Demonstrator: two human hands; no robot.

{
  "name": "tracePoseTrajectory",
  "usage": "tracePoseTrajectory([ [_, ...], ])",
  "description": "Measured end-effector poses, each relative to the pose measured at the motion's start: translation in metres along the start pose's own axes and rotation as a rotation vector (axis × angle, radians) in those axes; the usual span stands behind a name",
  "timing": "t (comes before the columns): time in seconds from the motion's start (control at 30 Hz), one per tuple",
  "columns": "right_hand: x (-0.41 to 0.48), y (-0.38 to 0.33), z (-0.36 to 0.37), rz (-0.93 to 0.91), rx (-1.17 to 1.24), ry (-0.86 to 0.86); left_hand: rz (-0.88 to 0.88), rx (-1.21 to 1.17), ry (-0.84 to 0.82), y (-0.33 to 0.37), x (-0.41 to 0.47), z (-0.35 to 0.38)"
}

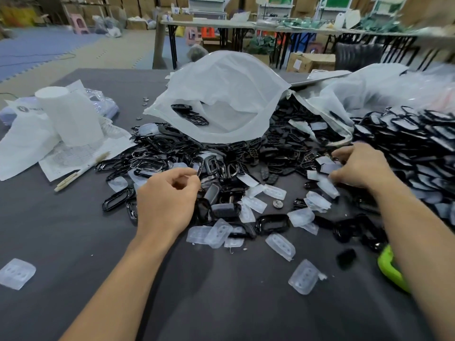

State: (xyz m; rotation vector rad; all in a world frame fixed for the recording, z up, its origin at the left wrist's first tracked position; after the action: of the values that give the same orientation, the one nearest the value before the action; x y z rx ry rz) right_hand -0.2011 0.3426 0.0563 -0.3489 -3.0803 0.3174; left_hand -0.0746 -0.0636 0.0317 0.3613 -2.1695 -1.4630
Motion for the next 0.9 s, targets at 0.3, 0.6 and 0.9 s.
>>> tracePoseTrajectory([
  [0.3, -0.014, -0.127, 0.044, -0.338, 0.031, -0.086, 0.186, 0.442, -0.107, 0.001, 0.004, 0.014],
  [0.6, -0.020, -0.138, 0.054, -0.294, -0.002, -0.012, 0.082, 0.394, -0.031, -0.008, 0.011, 0.000],
  [0.9, -0.047, -0.144, 0.075, -0.255, 0.251, -0.083, -0.035, 0.025, 0.102, -0.017, 0.015, -0.024],
])
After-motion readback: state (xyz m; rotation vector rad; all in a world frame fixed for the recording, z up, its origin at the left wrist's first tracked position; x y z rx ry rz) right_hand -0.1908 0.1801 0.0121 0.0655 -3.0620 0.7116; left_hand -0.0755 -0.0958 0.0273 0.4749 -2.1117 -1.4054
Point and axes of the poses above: each hand's wrist, its own x-axis towards the middle knuckle, its own z-axis out of the palm, y = z × x, the point moved 10 cm from there along x, towards the middle knuckle, and after that the axes turned 9 degrees about -x, right-handed, at the moved point
